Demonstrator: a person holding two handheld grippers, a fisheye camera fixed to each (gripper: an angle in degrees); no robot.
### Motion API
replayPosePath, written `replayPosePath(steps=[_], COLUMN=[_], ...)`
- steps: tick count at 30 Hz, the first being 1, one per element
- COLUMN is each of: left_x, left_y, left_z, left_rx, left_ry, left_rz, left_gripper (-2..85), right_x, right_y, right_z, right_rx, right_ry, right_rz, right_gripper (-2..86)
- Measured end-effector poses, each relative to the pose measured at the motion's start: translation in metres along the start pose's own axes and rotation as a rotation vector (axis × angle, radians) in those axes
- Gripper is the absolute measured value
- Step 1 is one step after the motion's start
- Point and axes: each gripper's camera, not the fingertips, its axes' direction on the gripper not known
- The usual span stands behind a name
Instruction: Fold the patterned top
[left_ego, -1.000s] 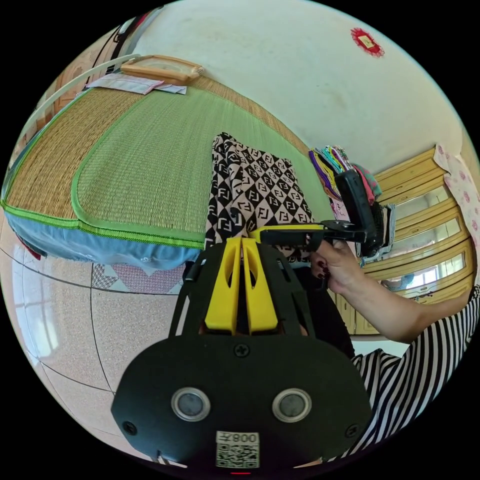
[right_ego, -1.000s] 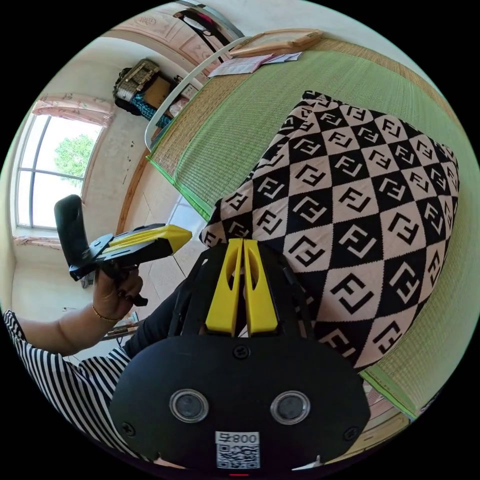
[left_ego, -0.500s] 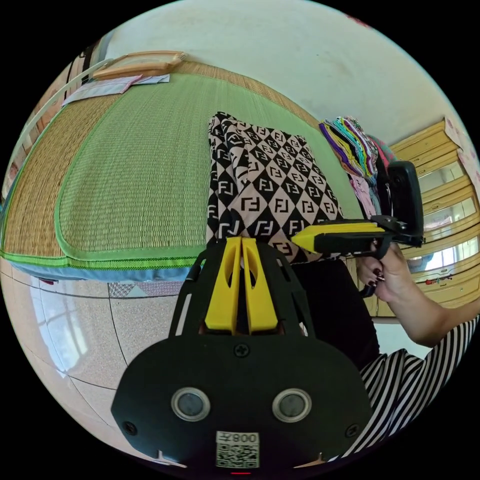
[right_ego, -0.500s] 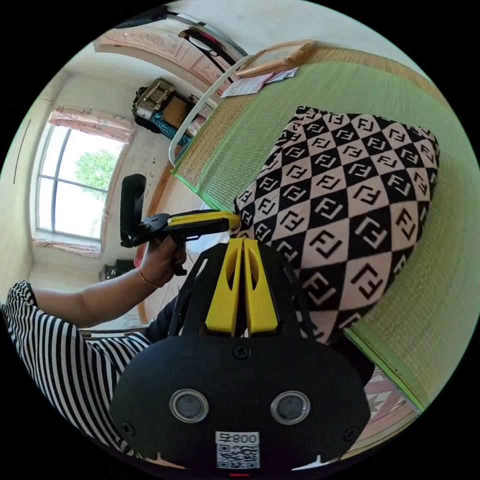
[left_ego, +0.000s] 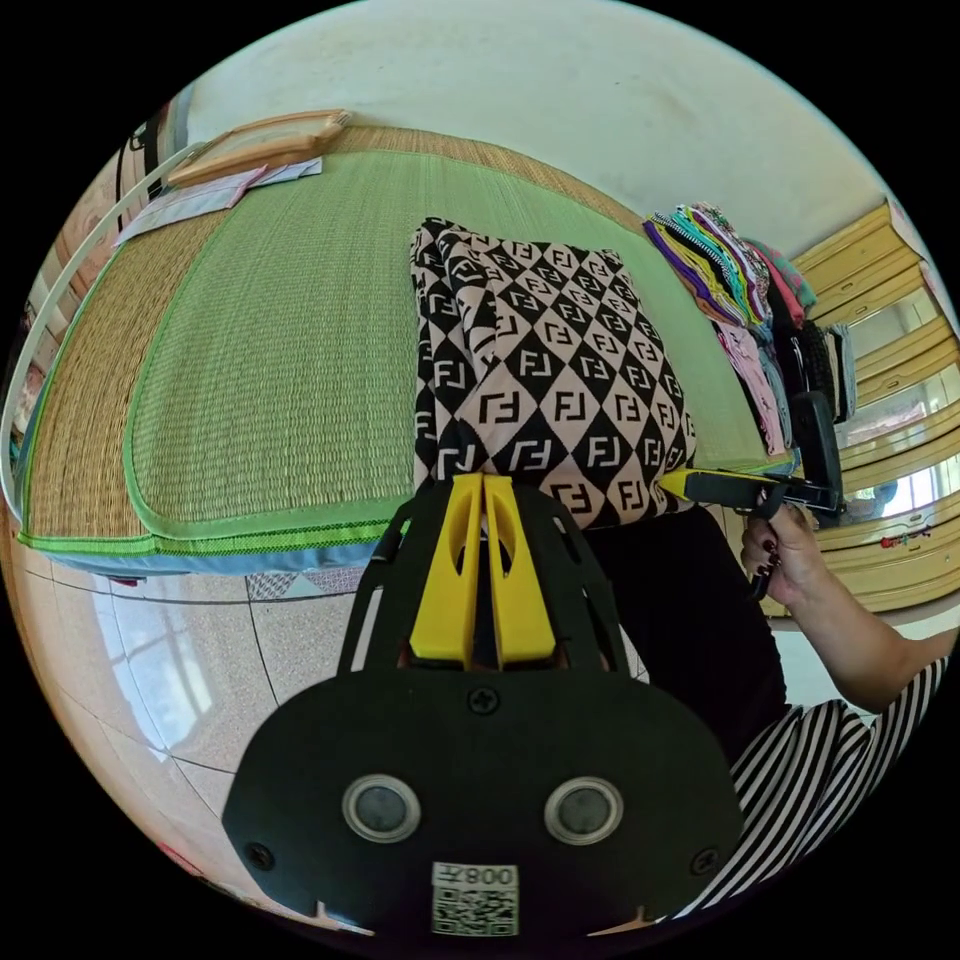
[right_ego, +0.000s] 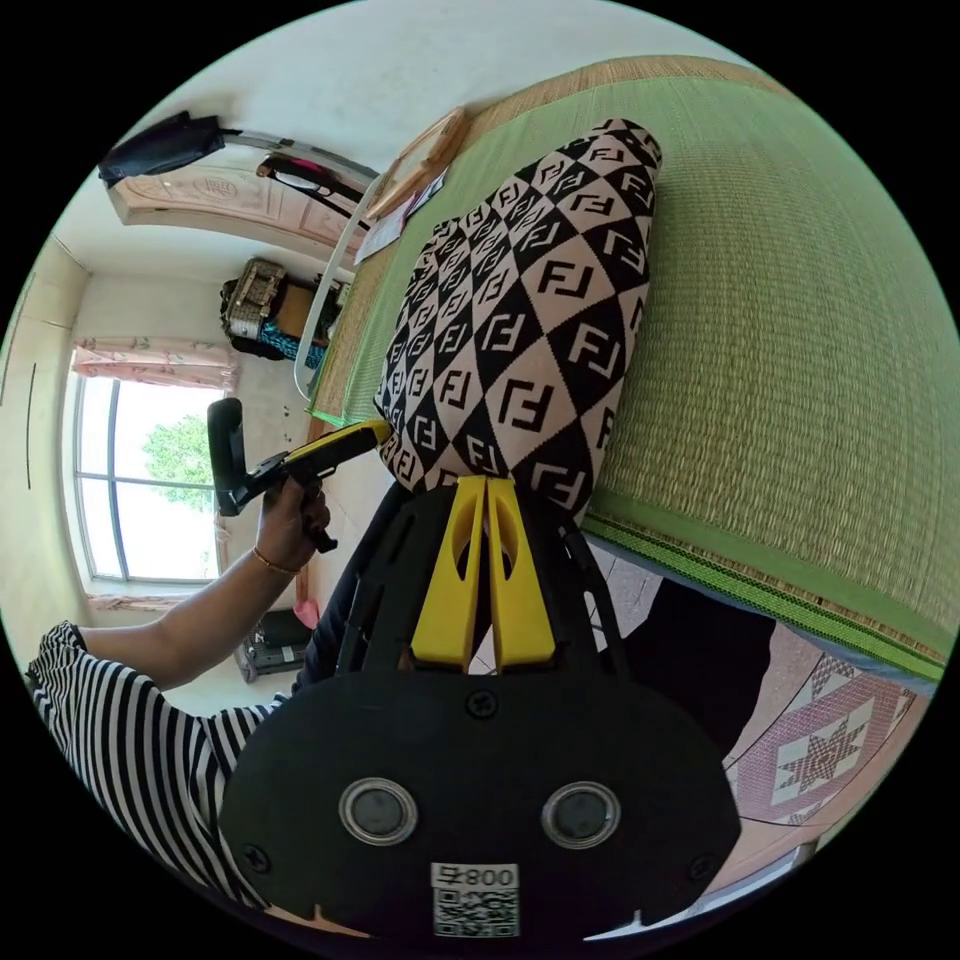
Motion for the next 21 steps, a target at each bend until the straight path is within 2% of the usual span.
replayPosePath(steps=[8,15,18,21], left_x=[0.022,0.085,0.115,0.139], left_y=[-0.006,0.001,-0.007,-0.023], left_z=[-0.01,-0.01,0.019,0.051], left_rx=[0.039,0.103,0.049,-0.027], left_ry=[0.033,0.132,0.212,0.176], left_rz=[-0.061,0.051,0.119,0.179], left_gripper=[0.1,0.3,0.5,1.0], right_x=[0.017,0.045,0.054,0.063], right_y=[0.022,0.048,0.059,0.073], right_z=[0.019,0.033,0.036,0.031], right_rx=[-0.007,0.035,0.055,0.085], right_ry=[0.013,-0.09,-0.132,-0.169], right_rz=[-0.017,0.014,0.008,-0.004], right_gripper=[0.1,0.4,1.0,2.7])
